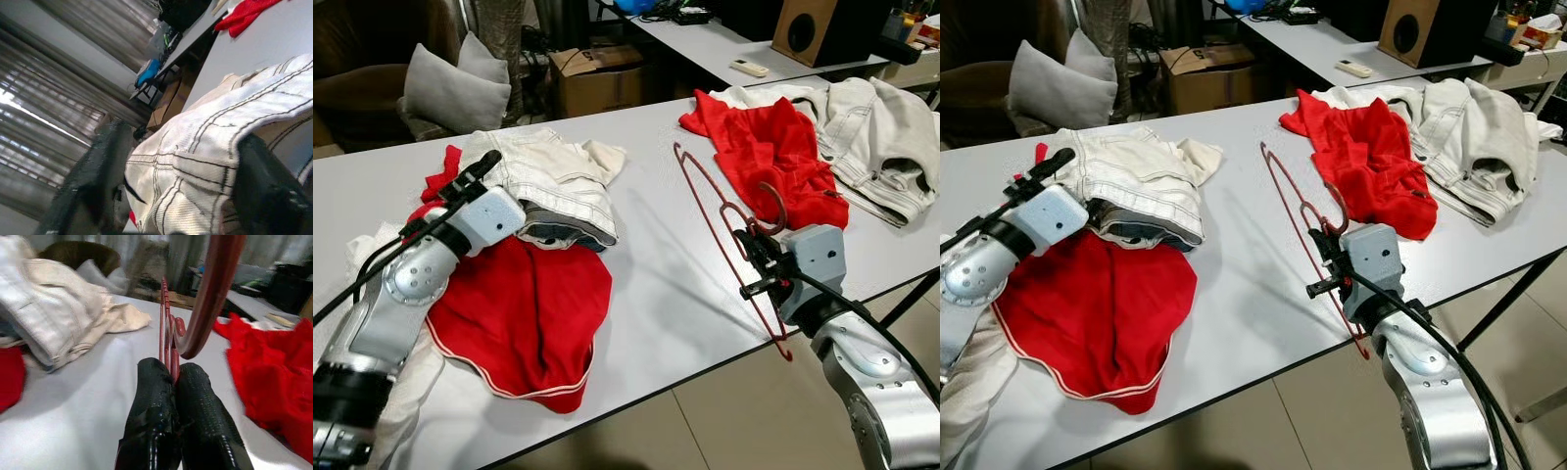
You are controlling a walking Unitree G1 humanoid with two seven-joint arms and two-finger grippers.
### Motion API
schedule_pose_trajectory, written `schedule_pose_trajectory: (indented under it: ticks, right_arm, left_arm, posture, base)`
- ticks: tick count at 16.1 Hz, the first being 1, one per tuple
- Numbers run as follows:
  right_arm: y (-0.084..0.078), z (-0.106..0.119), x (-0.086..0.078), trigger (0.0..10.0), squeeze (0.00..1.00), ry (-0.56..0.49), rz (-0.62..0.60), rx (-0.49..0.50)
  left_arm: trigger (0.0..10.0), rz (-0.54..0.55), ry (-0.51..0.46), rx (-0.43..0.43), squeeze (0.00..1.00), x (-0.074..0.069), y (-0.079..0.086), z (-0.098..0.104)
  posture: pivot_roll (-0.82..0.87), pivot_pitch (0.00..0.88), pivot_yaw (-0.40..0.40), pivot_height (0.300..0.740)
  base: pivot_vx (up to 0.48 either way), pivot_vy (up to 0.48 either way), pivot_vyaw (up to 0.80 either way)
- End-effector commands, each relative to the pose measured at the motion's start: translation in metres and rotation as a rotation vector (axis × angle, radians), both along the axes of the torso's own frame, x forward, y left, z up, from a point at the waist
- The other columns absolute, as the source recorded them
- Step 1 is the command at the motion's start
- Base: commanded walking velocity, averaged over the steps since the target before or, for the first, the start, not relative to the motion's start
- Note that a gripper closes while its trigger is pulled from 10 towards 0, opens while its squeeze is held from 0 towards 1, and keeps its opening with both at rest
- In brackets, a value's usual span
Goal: Hang hanger
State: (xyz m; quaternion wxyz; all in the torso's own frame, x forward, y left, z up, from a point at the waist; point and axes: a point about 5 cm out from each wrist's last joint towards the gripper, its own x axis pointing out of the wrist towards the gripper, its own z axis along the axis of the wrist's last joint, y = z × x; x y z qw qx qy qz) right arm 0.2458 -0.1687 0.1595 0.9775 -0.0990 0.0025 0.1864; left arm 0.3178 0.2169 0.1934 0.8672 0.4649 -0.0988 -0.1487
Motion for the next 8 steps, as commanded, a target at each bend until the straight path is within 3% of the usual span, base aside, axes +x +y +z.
schedule_pose_trajectory:
  ticks: [1, 4, 8]
  right_arm:
    - [0.002, 0.009, -0.005, 10.0, 0.00, -0.039, 0.077, 0.015]
    - [0.005, 0.015, -0.017, 10.0, 0.00, -0.055, 0.203, 0.036]
    - [0.001, 0.023, -0.031, 10.0, 0.00, -0.058, 0.329, 0.034]
  left_arm:
    - [0.0, -0.024, 0.019, -0.031, 0.00, 0.006, -0.005, 0.005]
    - [0.0, -0.054, 0.093, -0.099, 0.00, 0.016, -0.016, 0.005]
    - [0.0, -0.047, 0.192, -0.095, 0.00, 0.028, -0.018, 0.001]
  posture:
    - [-0.13, 0.000, 0.022, 0.740]
    - [-0.14, 0.000, 0.035, 0.740]
    - [-0.15, 0.000, 0.040, 0.740]
  base:
    - [0.000, 0.000, 0.00]
    - [0.000, 0.000, 0.00]
    - [0.000, 0.000, 0.00]
